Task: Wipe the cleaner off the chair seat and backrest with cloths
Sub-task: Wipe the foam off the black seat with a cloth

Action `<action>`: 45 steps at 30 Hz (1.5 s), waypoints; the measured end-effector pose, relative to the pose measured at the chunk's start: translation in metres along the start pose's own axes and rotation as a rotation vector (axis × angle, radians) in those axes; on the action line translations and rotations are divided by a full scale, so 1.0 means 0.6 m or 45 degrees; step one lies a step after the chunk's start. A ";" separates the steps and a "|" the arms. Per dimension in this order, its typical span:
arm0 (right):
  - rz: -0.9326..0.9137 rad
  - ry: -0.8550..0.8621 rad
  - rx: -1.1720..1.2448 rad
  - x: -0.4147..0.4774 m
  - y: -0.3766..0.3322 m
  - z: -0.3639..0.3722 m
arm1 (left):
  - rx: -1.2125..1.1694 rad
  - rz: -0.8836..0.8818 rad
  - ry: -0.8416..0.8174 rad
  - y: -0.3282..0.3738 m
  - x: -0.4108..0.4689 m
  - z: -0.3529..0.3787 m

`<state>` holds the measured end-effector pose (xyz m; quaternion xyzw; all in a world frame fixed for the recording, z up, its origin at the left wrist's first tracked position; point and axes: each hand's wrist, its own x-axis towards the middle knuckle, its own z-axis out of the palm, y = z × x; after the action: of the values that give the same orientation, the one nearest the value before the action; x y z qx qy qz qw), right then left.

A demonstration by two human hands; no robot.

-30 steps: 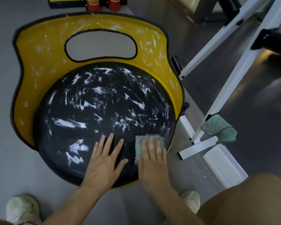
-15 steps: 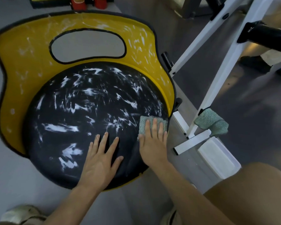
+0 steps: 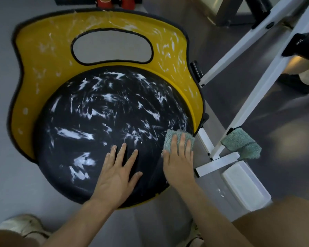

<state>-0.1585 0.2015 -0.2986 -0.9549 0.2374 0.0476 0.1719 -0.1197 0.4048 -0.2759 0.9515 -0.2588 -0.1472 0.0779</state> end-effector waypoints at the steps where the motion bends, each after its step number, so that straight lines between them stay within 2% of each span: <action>1: -0.018 0.016 0.013 -0.030 -0.006 0.008 | 0.004 -0.012 0.002 0.002 0.002 -0.001; 4: -0.091 -0.069 0.004 -0.107 -0.010 0.023 | 0.004 -0.030 -0.013 0.011 0.010 -0.001; 6: -0.095 -0.139 0.022 -0.101 0.000 0.018 | 0.014 -0.028 -0.019 0.011 0.014 0.004; 9: -0.098 -0.020 -0.014 -0.041 0.016 0.000 | 0.011 -0.035 -0.005 0.017 0.015 -0.008; 12: -0.041 -0.021 0.028 0.016 0.022 -0.009 | -0.029 -0.047 -0.010 0.023 0.018 -0.011; 15: -0.025 0.024 0.054 -0.009 0.006 0.003 | -0.047 -0.057 0.013 0.027 0.021 -0.009; 20: -0.235 -0.061 -0.081 -0.089 0.012 0.026 | -0.065 -0.077 -0.036 0.030 0.023 -0.018; 25: -0.065 0.028 -0.022 0.007 0.016 0.001 | -0.030 -0.047 -0.019 0.023 0.017 -0.023; 28: 0.000 0.014 0.034 -0.024 -0.005 0.008 | -0.008 -0.034 -0.070 0.021 0.016 -0.026; 32: -0.124 -0.055 -0.063 -0.088 0.000 0.021 | -0.052 -0.021 -0.061 0.020 0.015 -0.035; 34: -0.155 -0.032 -0.113 -0.045 0.020 0.010 | -0.038 0.000 -0.051 0.015 0.012 -0.034; 38: -0.056 -0.023 -0.058 0.048 0.022 -0.018 | -0.051 0.034 0.002 -0.001 0.007 -0.031; 41: -0.066 0.017 -0.049 -0.009 0.001 -0.001 | -0.033 0.029 -0.008 0.000 0.007 -0.023; 45: -0.196 -0.025 -0.151 -0.103 -0.019 0.025 | 0.044 -0.001 -0.066 -0.002 0.009 -0.014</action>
<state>-0.2080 0.2431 -0.2984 -0.9783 0.1583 0.0575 0.1204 -0.1122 0.4036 -0.2692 0.9487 -0.2628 -0.1672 0.0546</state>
